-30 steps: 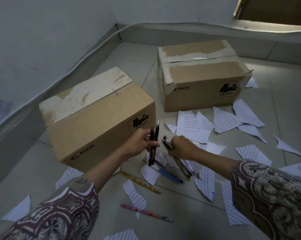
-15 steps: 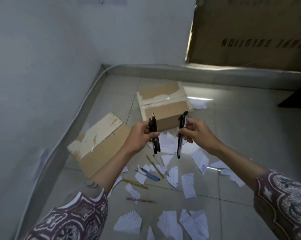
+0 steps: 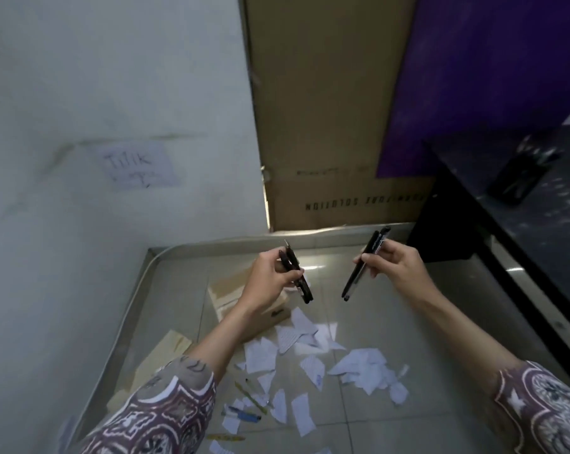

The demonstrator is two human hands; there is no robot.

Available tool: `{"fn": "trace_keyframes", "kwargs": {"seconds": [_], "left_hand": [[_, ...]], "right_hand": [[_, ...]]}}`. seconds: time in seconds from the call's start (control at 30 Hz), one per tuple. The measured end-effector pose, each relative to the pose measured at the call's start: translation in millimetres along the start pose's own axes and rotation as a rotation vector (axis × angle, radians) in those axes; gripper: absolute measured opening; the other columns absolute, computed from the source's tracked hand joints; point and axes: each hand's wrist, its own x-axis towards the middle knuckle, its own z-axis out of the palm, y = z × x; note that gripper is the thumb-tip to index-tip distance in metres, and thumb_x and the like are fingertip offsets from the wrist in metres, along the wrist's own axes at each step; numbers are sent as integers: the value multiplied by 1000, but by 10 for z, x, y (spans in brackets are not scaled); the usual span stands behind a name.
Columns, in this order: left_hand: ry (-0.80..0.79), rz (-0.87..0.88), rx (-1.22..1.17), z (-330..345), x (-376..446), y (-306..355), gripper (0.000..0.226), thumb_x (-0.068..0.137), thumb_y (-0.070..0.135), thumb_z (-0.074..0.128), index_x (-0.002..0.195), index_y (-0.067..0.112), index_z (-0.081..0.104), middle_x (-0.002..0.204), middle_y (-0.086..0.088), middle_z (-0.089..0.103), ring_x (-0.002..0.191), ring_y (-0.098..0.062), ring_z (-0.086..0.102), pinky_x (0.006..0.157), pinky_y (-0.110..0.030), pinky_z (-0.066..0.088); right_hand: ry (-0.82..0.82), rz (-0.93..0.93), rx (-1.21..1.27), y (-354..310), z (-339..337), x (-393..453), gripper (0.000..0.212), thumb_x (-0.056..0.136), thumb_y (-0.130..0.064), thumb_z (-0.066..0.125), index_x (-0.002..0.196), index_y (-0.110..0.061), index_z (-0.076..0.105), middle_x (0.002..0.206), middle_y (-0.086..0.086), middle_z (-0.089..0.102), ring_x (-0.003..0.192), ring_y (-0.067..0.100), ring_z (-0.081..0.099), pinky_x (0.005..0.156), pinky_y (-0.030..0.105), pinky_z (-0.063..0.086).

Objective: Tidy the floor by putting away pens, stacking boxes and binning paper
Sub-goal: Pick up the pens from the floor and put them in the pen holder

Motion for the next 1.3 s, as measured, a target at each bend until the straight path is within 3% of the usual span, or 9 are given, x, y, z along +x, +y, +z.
{"fn": "trace_keyframes", "kwargs": {"seconds": [0.2, 0.37, 0.53, 0.63, 0.73, 0.83, 0.97, 1.1, 1.3], "left_hand": [[-69, 124, 20, 514, 242, 864, 21, 74, -10, 69, 74, 8, 58, 83, -21, 66, 75, -29, 66, 77, -40, 58], [-107, 223, 47, 1124, 532, 1429, 22, 70, -9, 72, 71, 11, 62, 80, -19, 70, 75, -28, 70, 80, -42, 58], [-139, 322, 80, 1783, 936, 1951, 11, 71, -8, 71, 76, 1, 65, 67, -4, 65, 59, -1, 64, 63, -18, 53], [-135, 361, 90, 2234, 1256, 2203, 12, 70, -5, 72, 73, 4, 65, 70, -5, 66, 67, -11, 63, 76, -32, 55], [-110, 372, 74, 2682, 1632, 2390, 12, 71, -3, 72, 74, 7, 66, 72, -5, 68, 71, -14, 64, 79, -33, 55], [-80, 372, 49, 3066, 1945, 2489, 11, 72, -2, 72, 76, 7, 67, 73, -4, 68, 69, -12, 64, 76, -28, 55], [-64, 380, 61, 3470, 2362, 2596, 8, 75, -1, 71, 78, 6, 67, 73, 0, 66, 65, -5, 60, 66, -9, 48], [-31, 413, 75, 3784, 2733, 2651, 8, 76, 0, 70, 77, 7, 67, 71, 2, 66, 66, -3, 59, 65, -6, 47], [-72, 407, 98, 4096, 3090, 2553, 8, 77, 0, 69, 77, 7, 66, 72, 4, 66, 64, 1, 60, 64, -6, 46]], "right_hand": [[230, -84, 40, -586, -860, -130, 5, 84, 1, 60, 85, -3, 63, 82, 10, 69, 71, 13, 64, 65, 20, 53], [474, -125, 67, -813, -1626, -130, 3, 83, 1, 62, 85, 2, 64, 83, 16, 66, 75, 14, 66, 62, 17, 55], [631, -124, 111, -846, -2353, 84, 12, 82, 3, 63, 75, -7, 66, 79, 13, 66, 71, 13, 66, 62, 20, 58], [720, -106, 109, -821, -2816, 288, 10, 80, 3, 64, 74, -4, 66, 77, 14, 65, 70, 16, 65, 61, 19, 57], [791, -90, 93, -756, -3267, 544, 7, 81, 2, 65, 76, -3, 65, 78, 14, 64, 70, 18, 64, 57, 15, 55], [848, -73, 85, -641, -3607, 795, 11, 82, 0, 65, 74, -7, 65, 78, 12, 65, 71, 20, 63, 60, 16, 56], [890, -39, 46, -460, -3924, 1151, 9, 82, -4, 65, 75, -9, 65, 78, 8, 67, 69, 17, 65, 73, 32, 55], [887, -34, -22, -287, -4133, 1486, 3, 83, -7, 65, 83, -3, 66, 80, 10, 68, 71, 17, 66, 70, 27, 53], [748, -32, -281, -106, -4317, 1857, 8, 82, -11, 66, 76, -6, 66, 68, 4, 67, 67, 16, 65, 61, 19, 47]]}}
